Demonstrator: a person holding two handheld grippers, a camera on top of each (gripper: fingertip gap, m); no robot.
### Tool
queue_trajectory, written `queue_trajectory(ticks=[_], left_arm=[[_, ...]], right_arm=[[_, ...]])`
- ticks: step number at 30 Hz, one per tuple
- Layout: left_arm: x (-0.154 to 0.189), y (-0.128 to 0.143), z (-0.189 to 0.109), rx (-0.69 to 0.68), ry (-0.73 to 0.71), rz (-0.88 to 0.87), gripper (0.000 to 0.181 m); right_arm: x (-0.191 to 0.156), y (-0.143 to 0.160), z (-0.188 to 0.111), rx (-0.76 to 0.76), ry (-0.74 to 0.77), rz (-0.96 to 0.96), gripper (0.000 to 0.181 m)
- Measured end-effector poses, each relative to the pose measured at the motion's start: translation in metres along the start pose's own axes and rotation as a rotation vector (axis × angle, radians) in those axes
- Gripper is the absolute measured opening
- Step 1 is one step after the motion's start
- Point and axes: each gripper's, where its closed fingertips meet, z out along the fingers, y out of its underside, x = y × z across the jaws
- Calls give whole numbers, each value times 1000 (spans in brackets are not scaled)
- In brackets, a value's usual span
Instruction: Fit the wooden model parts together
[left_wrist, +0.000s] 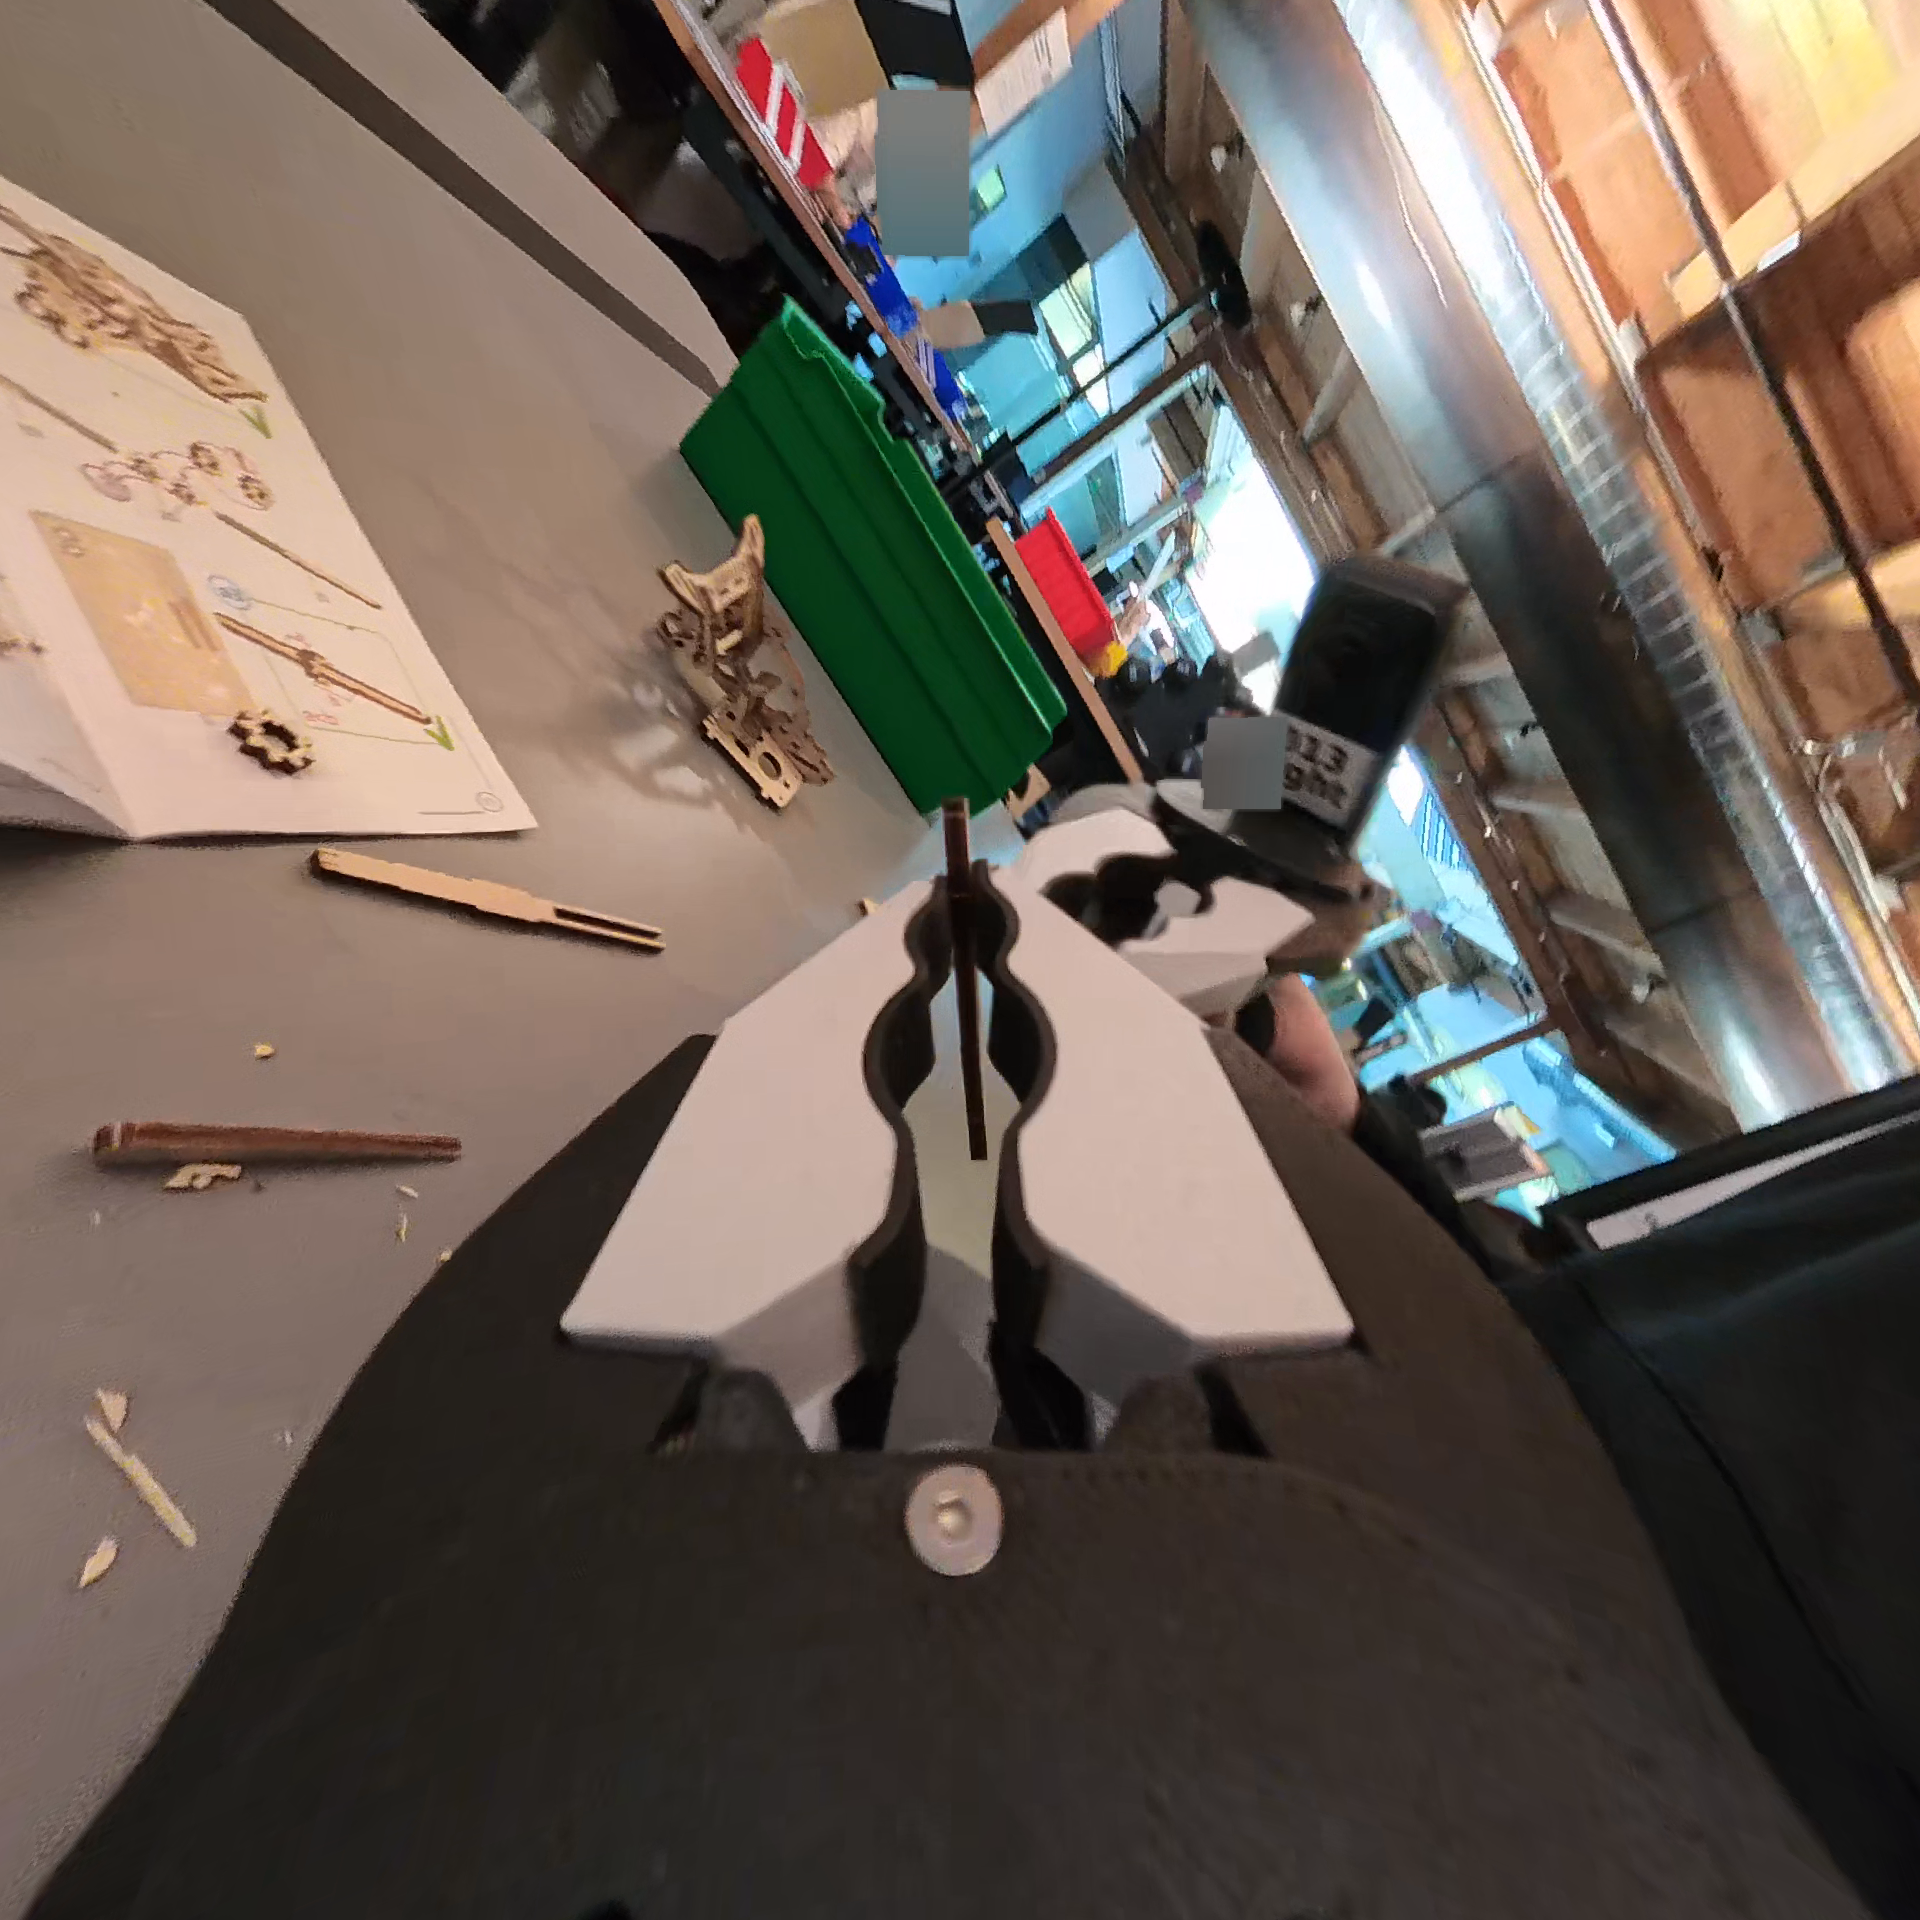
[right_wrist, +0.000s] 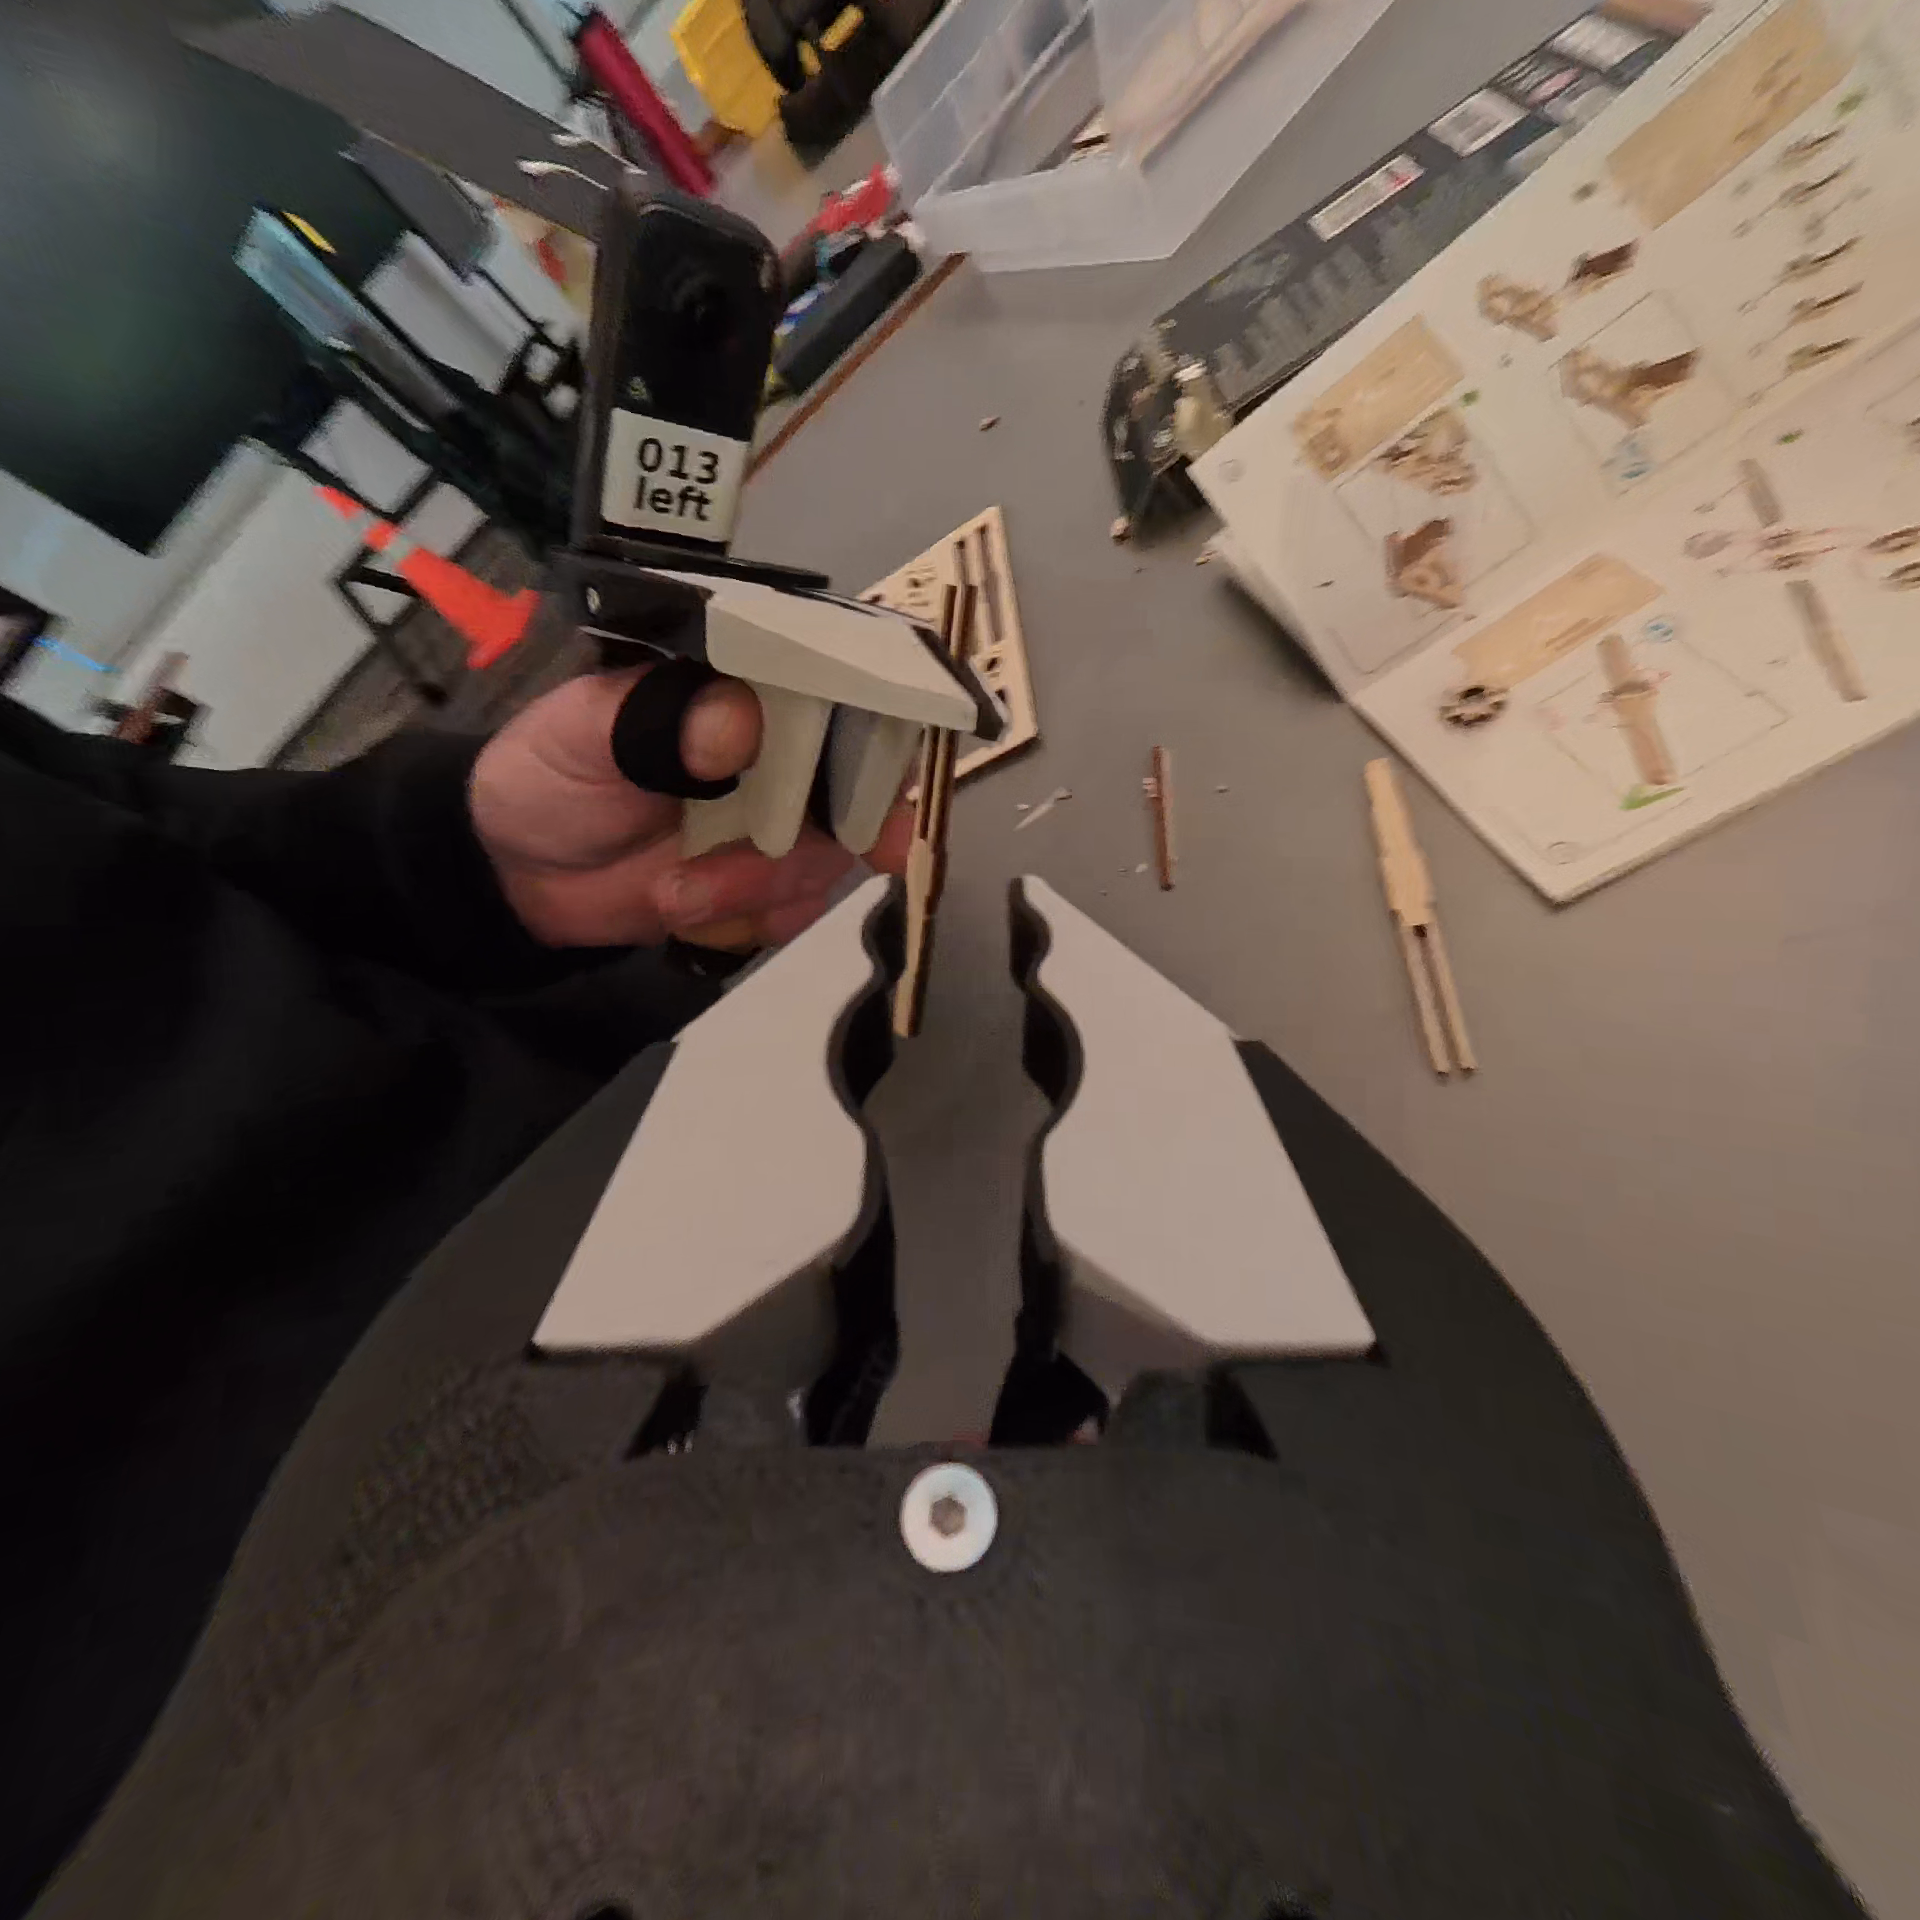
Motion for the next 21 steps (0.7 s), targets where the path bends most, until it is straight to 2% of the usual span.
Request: queue_trajectory(ticks=[3, 7, 10, 12, 18, 21], left_arm=[[-7, -8, -1, 64, -14, -74, 0], [-9, -17, -1, 140, 10, -188, 1], [-6, -14, 2, 154, 32, -231, 1], [-5, -14, 0, 181, 33, -242, 1], [-9, -4, -5, 190, 46, -319, 3], [-9, -3, -6, 187, 55, -351, 3]], right_arm=[[4, -3, -2, -16, 143, -129, 26], [7, 3, 7, -135, 368, -388, 38], [9, 5, 14, -205, 484, -501, 30], [10, 7, 16, -226, 514, -554, 10], [11, -3, 6, -150, 514, -535, 5], [9, -3, 5, -157, 522, -589, 4]])
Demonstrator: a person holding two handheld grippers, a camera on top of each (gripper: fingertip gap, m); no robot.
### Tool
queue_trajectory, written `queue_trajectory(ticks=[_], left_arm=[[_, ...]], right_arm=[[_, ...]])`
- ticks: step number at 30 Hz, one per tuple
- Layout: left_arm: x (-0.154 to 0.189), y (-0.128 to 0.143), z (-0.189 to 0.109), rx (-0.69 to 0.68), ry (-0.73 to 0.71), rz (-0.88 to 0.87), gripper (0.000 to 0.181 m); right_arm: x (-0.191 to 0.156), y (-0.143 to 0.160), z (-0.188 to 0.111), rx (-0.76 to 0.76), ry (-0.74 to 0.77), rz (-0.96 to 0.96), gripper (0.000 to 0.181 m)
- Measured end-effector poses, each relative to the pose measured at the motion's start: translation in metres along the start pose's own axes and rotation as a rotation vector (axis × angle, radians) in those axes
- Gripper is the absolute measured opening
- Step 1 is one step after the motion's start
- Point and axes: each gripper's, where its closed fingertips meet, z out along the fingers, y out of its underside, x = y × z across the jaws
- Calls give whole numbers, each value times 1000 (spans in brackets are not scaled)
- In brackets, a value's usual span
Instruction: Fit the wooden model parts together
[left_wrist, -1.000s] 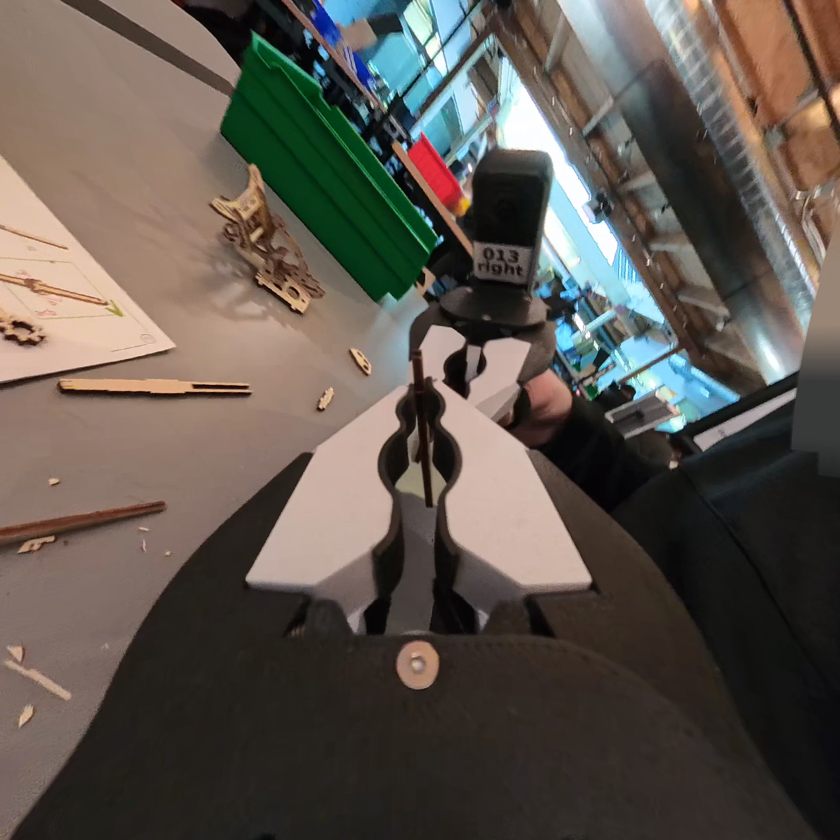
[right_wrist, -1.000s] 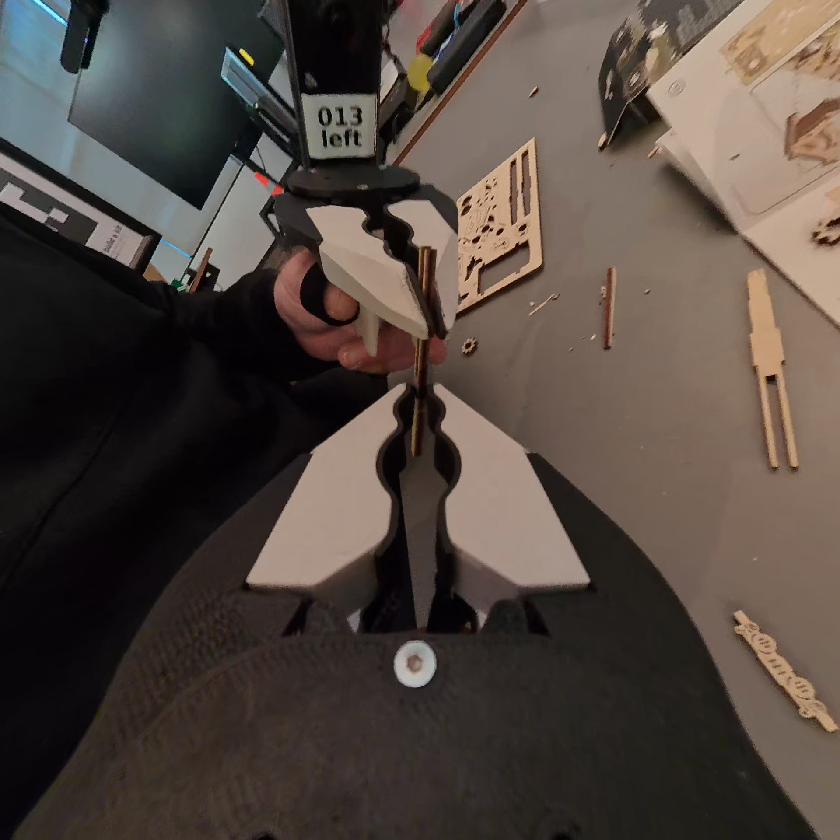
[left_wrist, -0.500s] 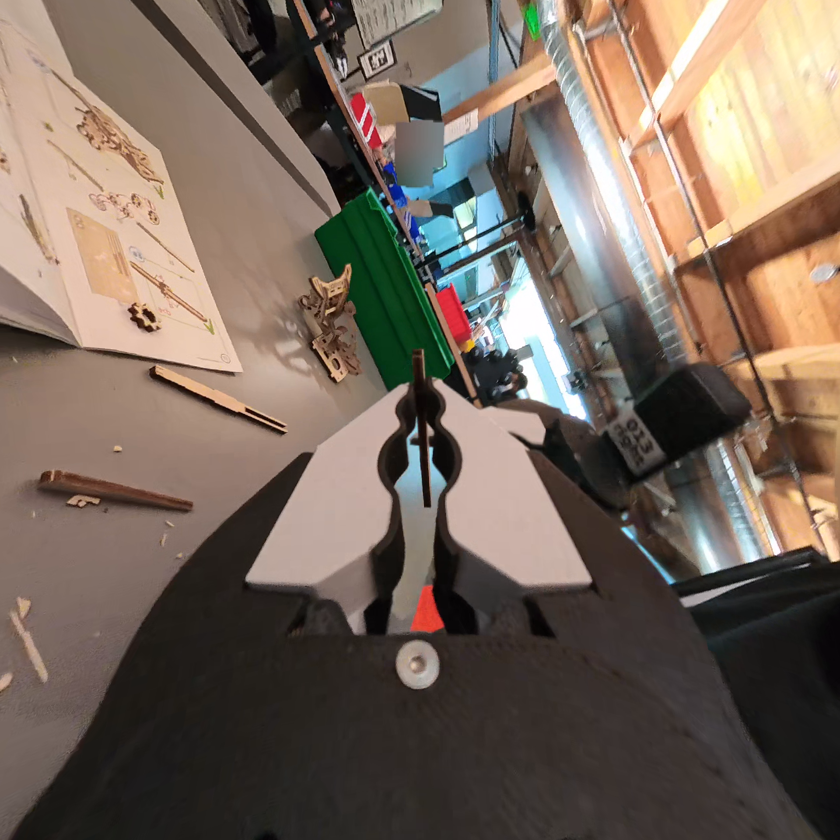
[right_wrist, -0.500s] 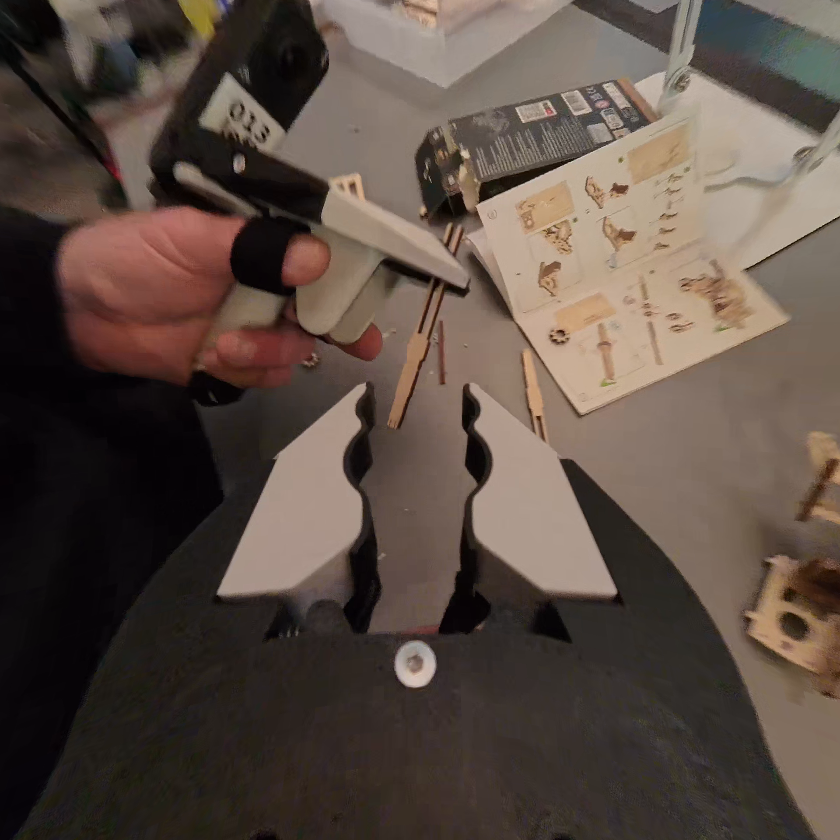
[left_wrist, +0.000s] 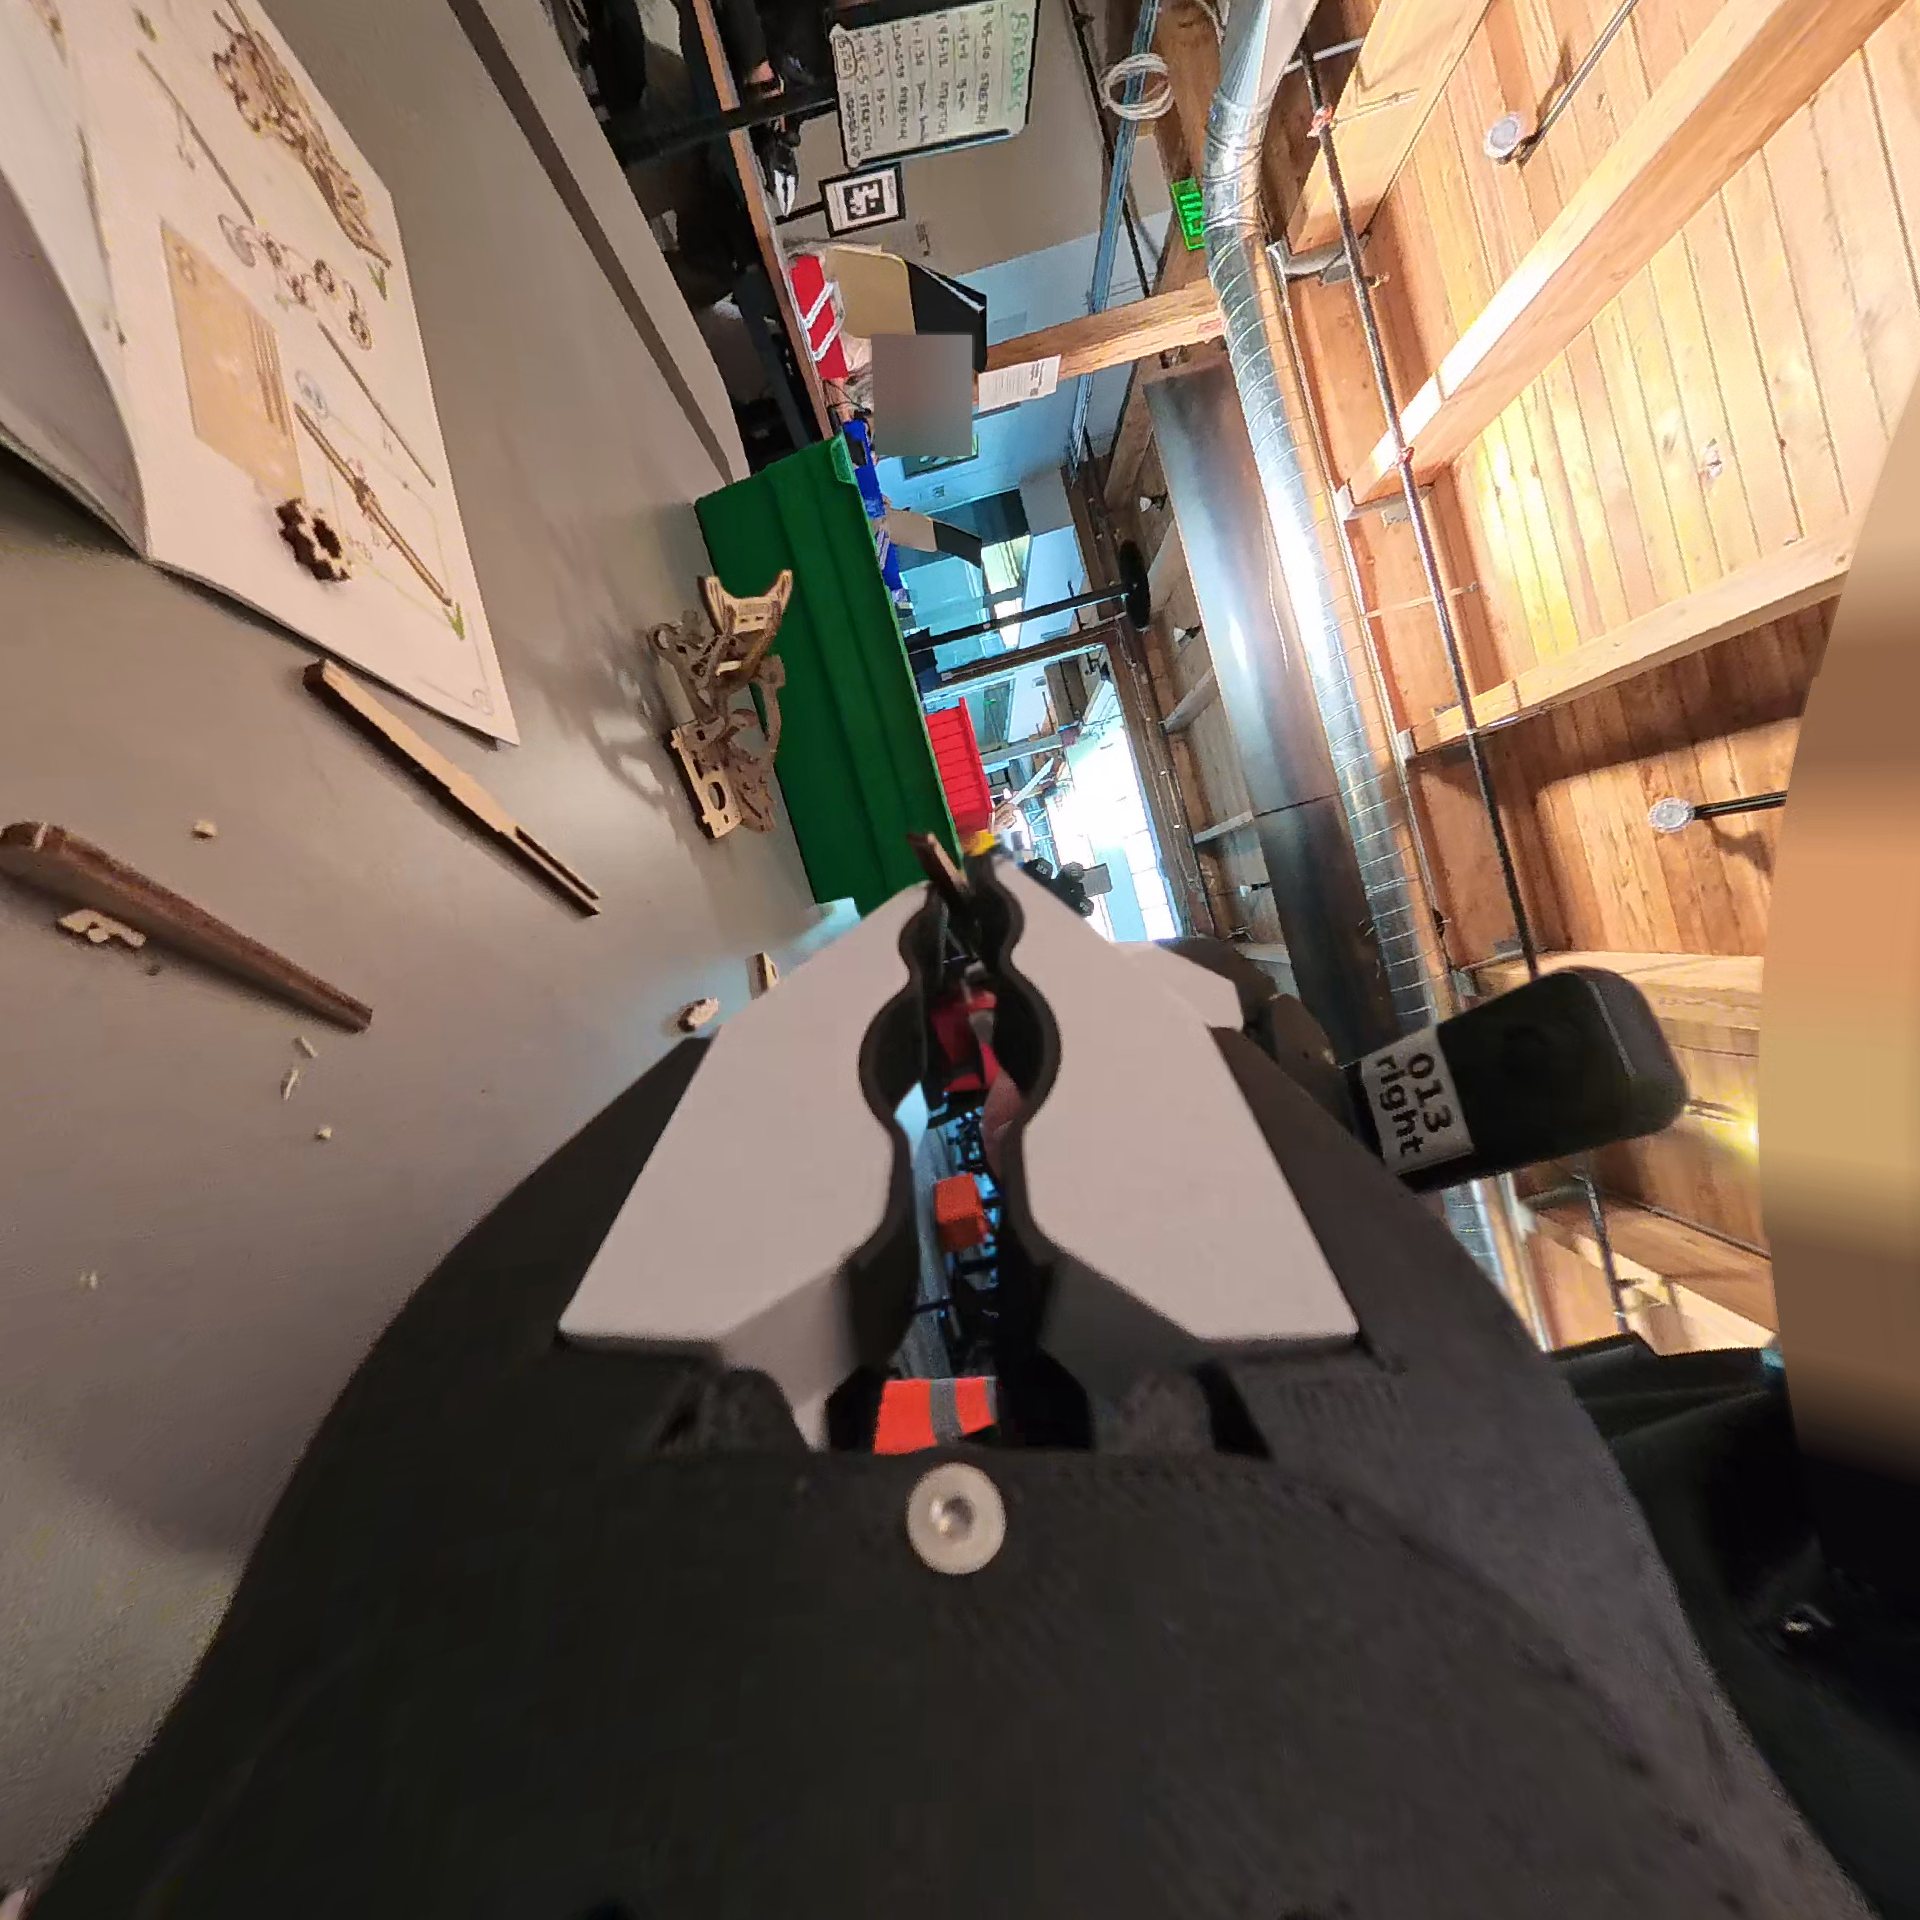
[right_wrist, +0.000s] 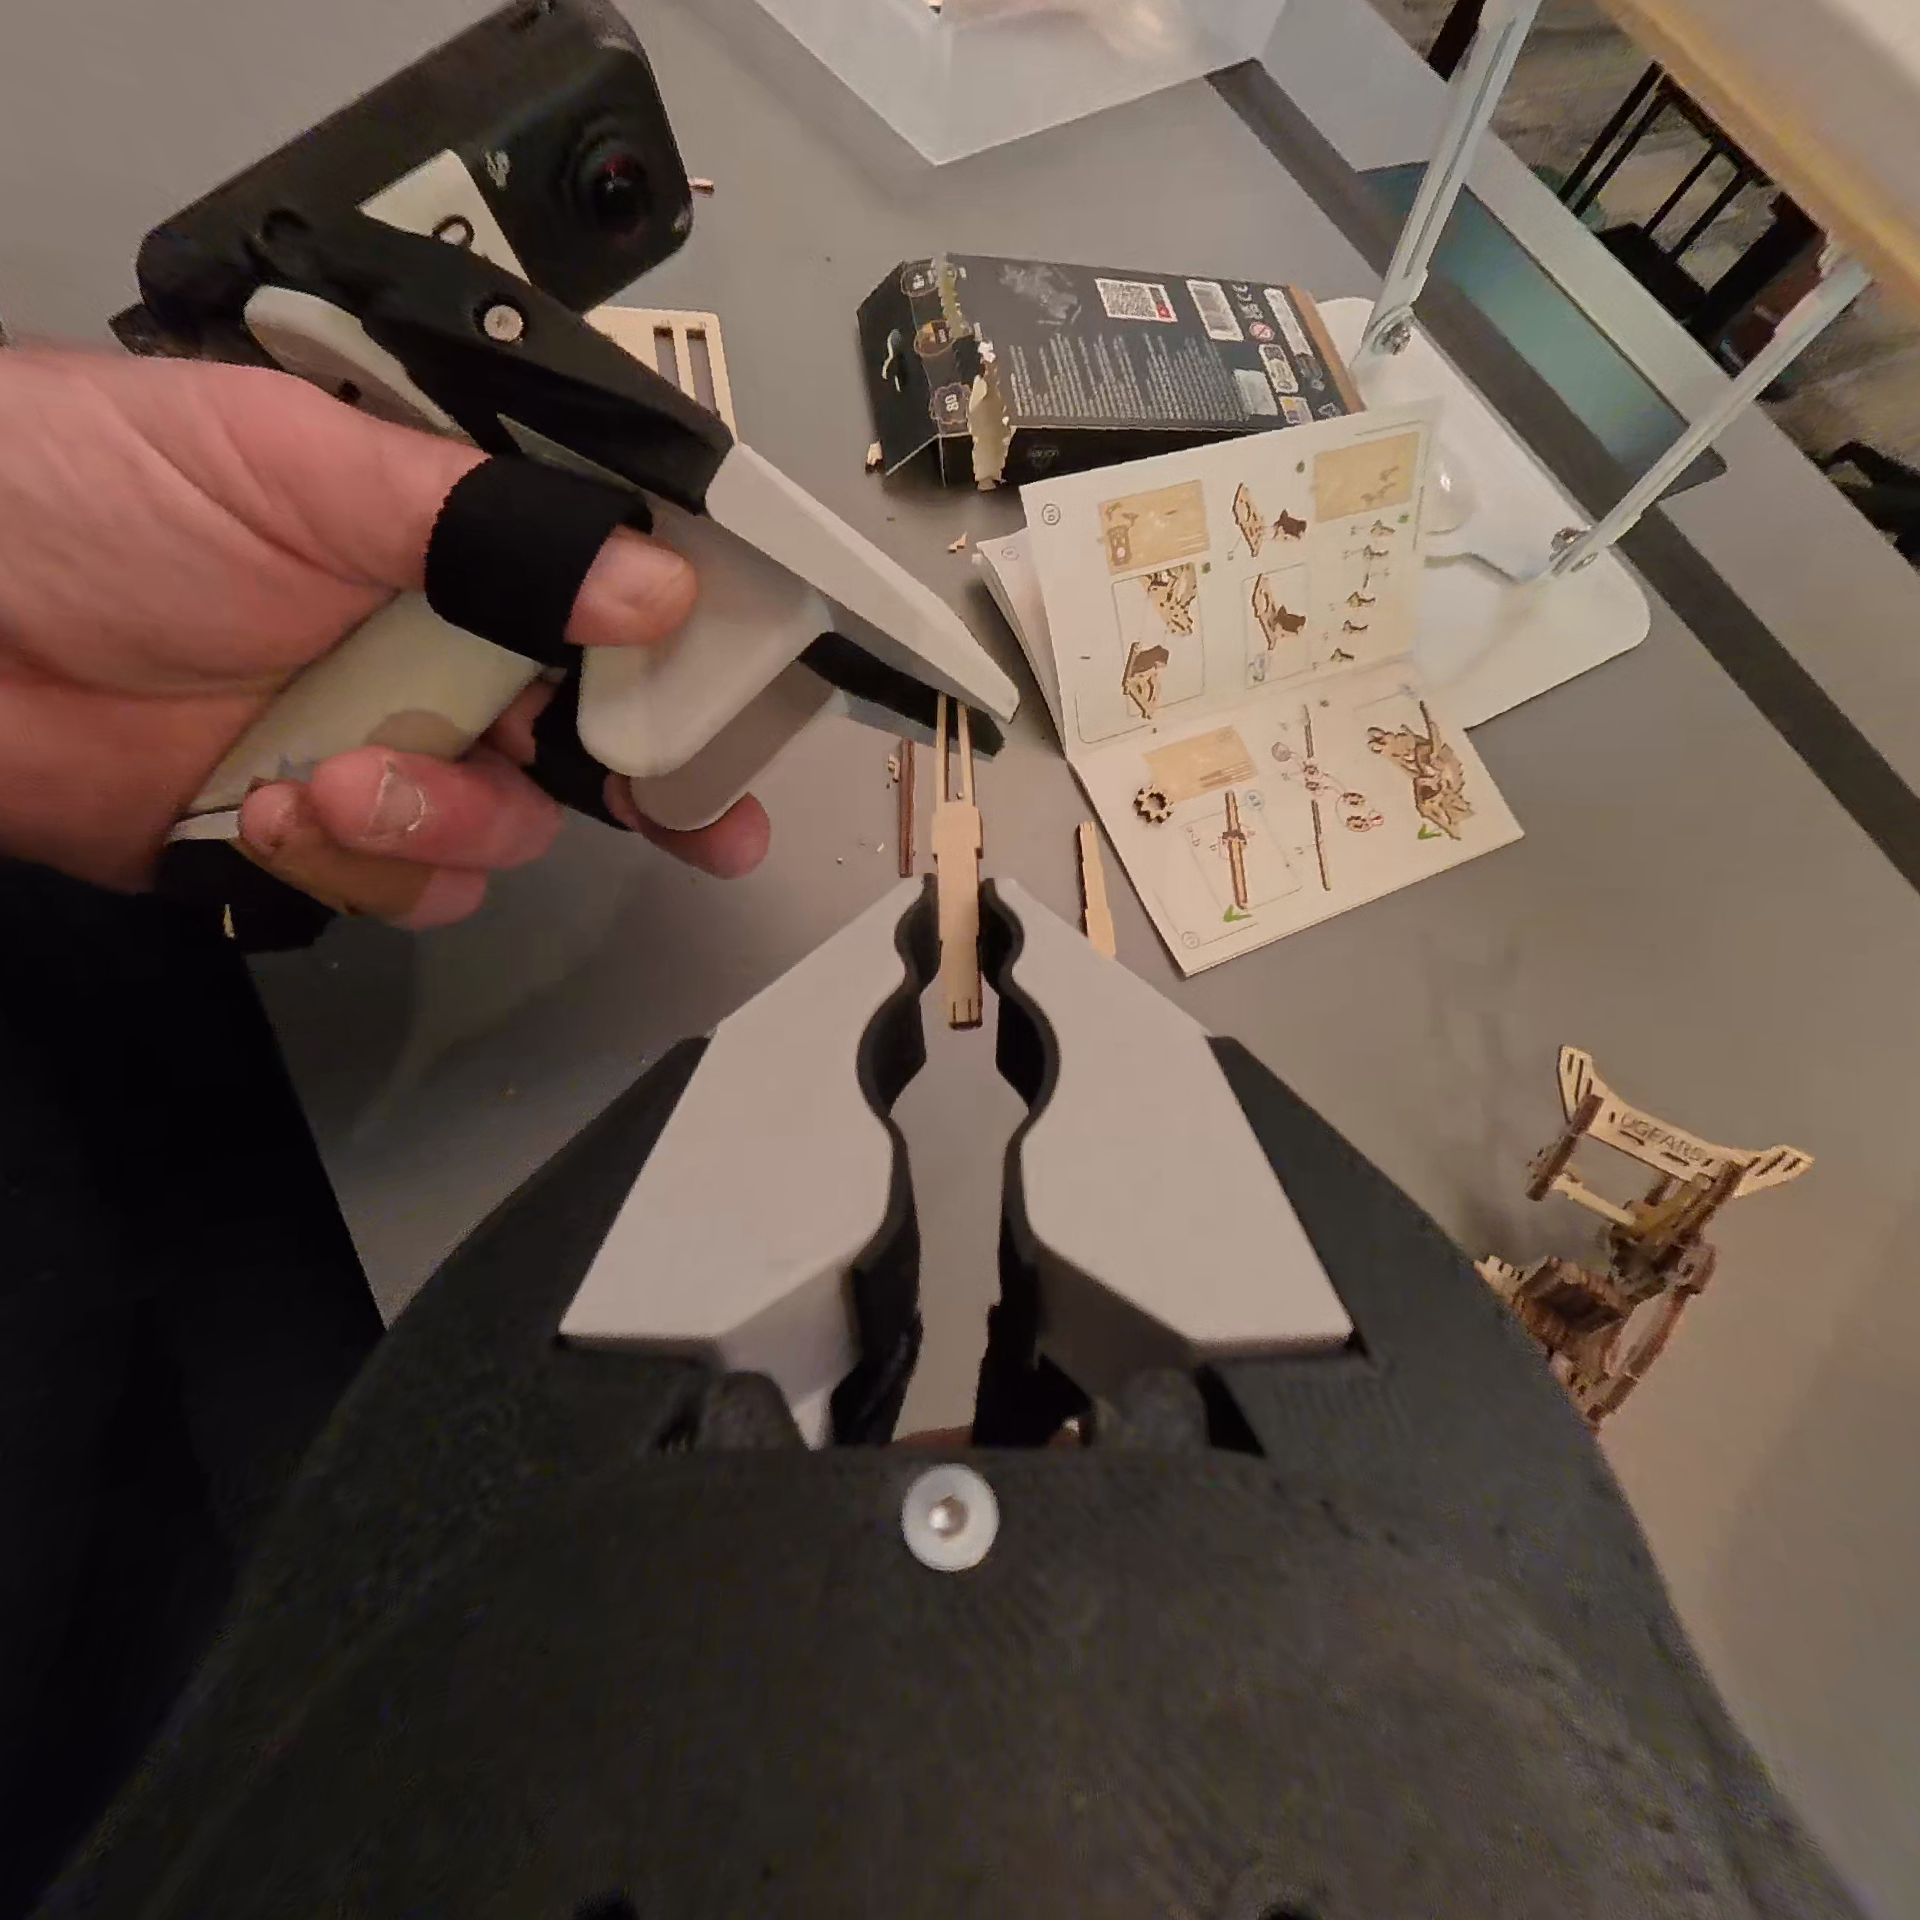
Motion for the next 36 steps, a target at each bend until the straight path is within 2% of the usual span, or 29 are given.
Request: queue_trajectory(ticks=[5, 9, 12, 16, 19, 24, 28, 31, 34, 36], left_arm=[[0, 1, -2, -22, -10, 12, 7], [-3, -6, -16, -38, -96, 173, 28], [-15, -16, -34, -121, -241, 414, 32], [-48, -21, -55, -402, -530, 904, 39], [-69, -19, -64, -596, -654, 1115, 40], [-71, 6, -93, -829, -605, 1138, 39], [-74, 35, -125, -1035, -577, 1244, 37], [-83, 38, -135, -1049, -622, 1287, 34], [-84, 37, -130, -1020, -624, 1297, 30], [-88, 39, -130, -1047, -631, 1303, 22]], right_arm=[[-1, -2, -2, 17, -10, -29, 4], [7, 4, -5, 11, -22, 21, 4], [14, 13, -8, 4, -52, 86, 4], [20, 27, -9, -28, -81, 139, 4], [16, 33, -6, -51, -119, 156, 4], [13, 38, -5, -70, -143, 156, 4], [10, 39, -3, -69, -169, 163, 4], [7, 38, -2, -68, -184, 158, 4], [6, 38, -3, -70, -188, 156, 4], [6, 38, -3, -70, -188, 156, 4]])
